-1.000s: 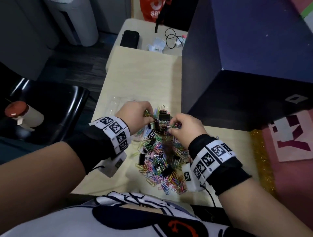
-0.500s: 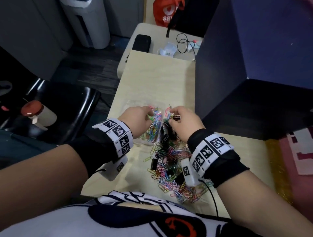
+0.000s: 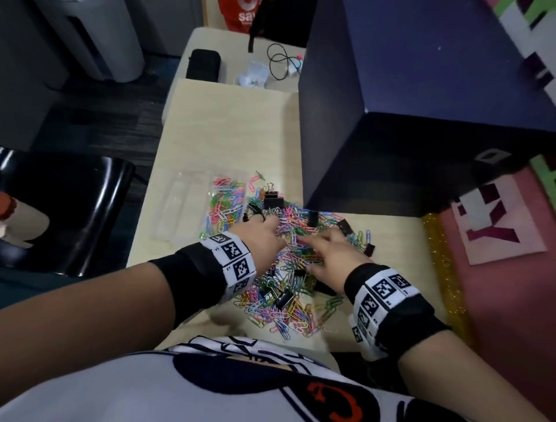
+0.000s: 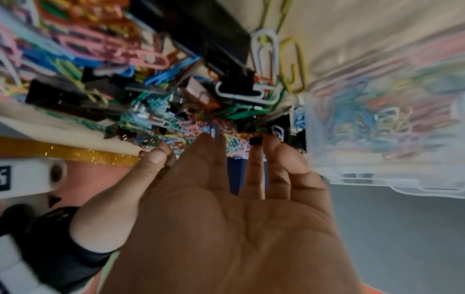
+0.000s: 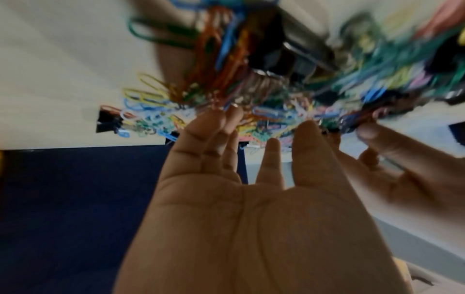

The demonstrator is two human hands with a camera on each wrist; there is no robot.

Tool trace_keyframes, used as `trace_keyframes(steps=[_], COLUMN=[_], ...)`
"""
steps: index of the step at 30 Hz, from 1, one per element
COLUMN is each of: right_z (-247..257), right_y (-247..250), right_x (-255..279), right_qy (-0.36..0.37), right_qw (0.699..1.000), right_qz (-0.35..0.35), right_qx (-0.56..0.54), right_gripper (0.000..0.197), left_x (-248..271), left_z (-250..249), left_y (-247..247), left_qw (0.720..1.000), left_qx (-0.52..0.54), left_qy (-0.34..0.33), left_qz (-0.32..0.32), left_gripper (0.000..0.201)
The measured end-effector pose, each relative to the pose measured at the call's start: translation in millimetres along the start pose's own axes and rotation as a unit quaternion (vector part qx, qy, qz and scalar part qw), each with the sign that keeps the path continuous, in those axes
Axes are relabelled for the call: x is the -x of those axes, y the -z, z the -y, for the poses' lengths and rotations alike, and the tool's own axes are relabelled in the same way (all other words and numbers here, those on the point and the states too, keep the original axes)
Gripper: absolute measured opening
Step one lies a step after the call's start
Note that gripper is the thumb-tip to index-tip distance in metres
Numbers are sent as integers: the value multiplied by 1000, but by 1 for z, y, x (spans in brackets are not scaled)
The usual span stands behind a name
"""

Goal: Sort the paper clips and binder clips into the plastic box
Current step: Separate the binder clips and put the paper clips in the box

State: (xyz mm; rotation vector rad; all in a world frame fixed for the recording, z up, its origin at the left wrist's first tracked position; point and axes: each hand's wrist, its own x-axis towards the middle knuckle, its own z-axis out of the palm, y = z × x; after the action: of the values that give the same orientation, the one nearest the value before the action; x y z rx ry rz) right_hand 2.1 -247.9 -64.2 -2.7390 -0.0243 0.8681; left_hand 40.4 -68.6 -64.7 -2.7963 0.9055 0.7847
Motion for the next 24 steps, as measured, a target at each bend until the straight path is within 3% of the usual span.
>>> trace_keyframes(steps=[2,7,10,13,17,24], right_z=[-6,-17,-13,-4,0,-12], right_y=[-6,1,1,-6,-15,-10], right_x=[2,5,0,-5,-6,-9], right_qy=[-9,-63,-70,-48,-33,-22], right_qw=[1000,996,996,998,997,995], right_qz=[-14,-63,-61,-44,-67,-94], right_qx=[4,-5,-14,10,10,11], right_gripper=[53,39,55,64,44,38], left_x=[-2,-6,-9,-10,-13,-17], left_z=[-2,-13,-22,-29,-29,-23], left_y=[-1,5,6,5,11,15], left_qw=[1000,1000,999,999,999,1000], left_qx=[-9,18,42,29,22,6], left_qy=[10,15,21,19,3,-18], left_qz=[4,-17,24,21,23,16], left_gripper=[51,35,51,47,47,25])
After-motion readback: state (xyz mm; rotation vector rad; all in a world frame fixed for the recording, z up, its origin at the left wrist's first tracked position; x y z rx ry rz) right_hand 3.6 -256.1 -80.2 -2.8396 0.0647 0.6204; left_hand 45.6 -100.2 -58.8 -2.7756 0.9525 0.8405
